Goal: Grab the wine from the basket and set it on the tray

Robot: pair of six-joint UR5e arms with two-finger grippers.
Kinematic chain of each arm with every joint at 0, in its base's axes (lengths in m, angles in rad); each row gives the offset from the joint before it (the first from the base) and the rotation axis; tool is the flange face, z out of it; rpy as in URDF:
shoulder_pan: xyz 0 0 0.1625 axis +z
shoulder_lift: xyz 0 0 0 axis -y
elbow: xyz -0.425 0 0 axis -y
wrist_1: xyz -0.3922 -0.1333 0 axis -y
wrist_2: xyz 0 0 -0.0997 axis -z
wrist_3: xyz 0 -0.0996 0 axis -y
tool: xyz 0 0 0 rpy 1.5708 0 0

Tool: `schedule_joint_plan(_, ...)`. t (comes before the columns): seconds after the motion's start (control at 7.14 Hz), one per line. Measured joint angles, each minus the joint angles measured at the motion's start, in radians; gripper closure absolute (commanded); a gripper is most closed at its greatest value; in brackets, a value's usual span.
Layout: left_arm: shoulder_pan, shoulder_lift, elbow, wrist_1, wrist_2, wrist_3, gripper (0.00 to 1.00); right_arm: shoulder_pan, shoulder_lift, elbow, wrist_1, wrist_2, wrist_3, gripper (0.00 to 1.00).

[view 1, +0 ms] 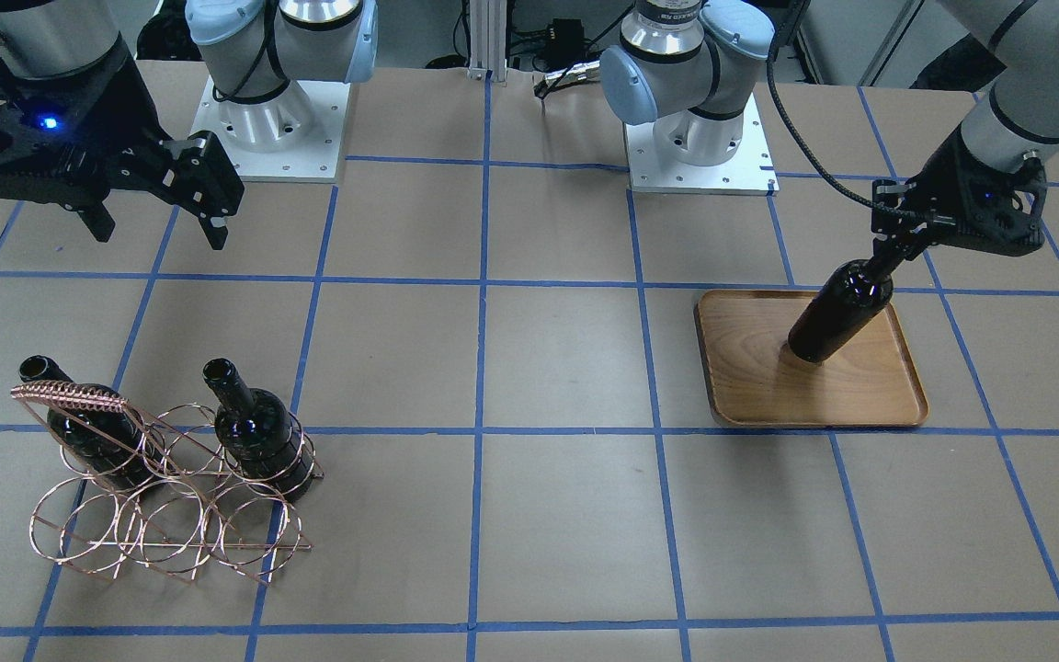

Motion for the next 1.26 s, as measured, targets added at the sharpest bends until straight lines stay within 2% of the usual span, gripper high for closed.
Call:
schedule_joint_plan(0.14, 0.001, -0.002, -0.001, -0.001, -0.002, 0.0, 0.17, 0.0, 0.0, 0.0, 0.0, -0.001, 0.0, 0.0)
schedule_joint_plan(0.42, 0.002, -0.005, 0.0, -0.003, -0.002, -0.003, 0.11, 0.0, 0.0, 0.0, -0.001, 0.005, 0.0, 0.0)
schedule_joint_plan(0.7, -0.006, -0.004, 0.03, 0.001, -0.024, -0.035, 0.0, 0.0, 0.0, 0.0, -0.003, 0.003, -0.001, 0.0)
schedule_joint_plan(0.98, -0.067, -0.022, 0.144, -0.028, -0.127, -0.18, 0.0, -0.001, 0.0, 0.0, -0.003, -0.001, 0.0, 0.0)
schedule_joint_plan(1.26, -0.21, -0.079, 0.296, -0.063, -0.142, -0.354, 0.0, -0.002, 0.0, 0.0, -0.001, -0.001, -0.001, 0.0)
